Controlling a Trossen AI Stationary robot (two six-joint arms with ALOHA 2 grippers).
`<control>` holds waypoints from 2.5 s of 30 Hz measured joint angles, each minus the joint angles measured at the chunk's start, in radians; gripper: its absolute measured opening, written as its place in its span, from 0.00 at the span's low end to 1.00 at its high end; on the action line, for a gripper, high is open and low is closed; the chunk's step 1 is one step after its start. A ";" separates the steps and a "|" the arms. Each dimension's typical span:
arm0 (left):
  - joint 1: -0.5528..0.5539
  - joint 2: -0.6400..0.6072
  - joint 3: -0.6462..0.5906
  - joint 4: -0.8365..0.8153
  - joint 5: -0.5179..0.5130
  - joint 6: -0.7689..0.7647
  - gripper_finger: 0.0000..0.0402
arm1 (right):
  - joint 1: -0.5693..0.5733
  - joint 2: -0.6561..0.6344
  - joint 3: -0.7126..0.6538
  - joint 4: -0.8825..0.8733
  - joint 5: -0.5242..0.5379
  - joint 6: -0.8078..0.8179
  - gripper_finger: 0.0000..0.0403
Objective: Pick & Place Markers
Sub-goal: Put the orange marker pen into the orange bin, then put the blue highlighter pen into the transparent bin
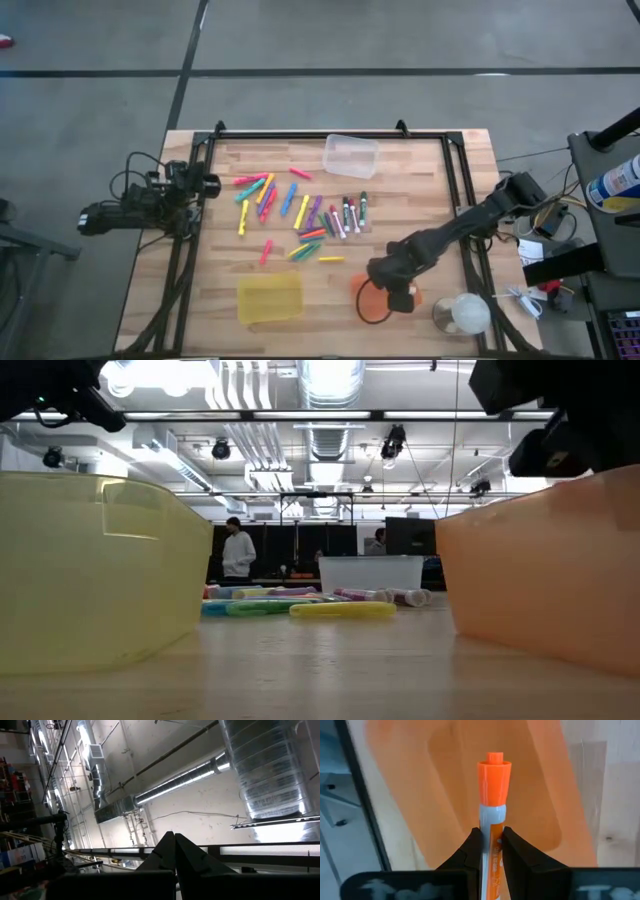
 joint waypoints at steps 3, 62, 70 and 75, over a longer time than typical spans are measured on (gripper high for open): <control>0.000 0.000 0.000 -0.001 0.000 -0.001 0.00 | 0.000 0.019 0.000 0.000 -0.001 0.002 0.19; 0.130 1.213 0.884 -1.203 0.136 0.293 0.43 | -0.133 -0.631 0.000 0.281 0.578 0.034 0.31; 0.186 1.434 1.040 -1.417 0.134 0.430 0.43 | -0.132 -0.688 0.000 0.358 0.578 -0.011 0.31; 0.222 1.519 1.061 -1.457 0.156 0.452 0.43 | -0.132 -0.701 0.000 0.391 0.577 -0.048 0.31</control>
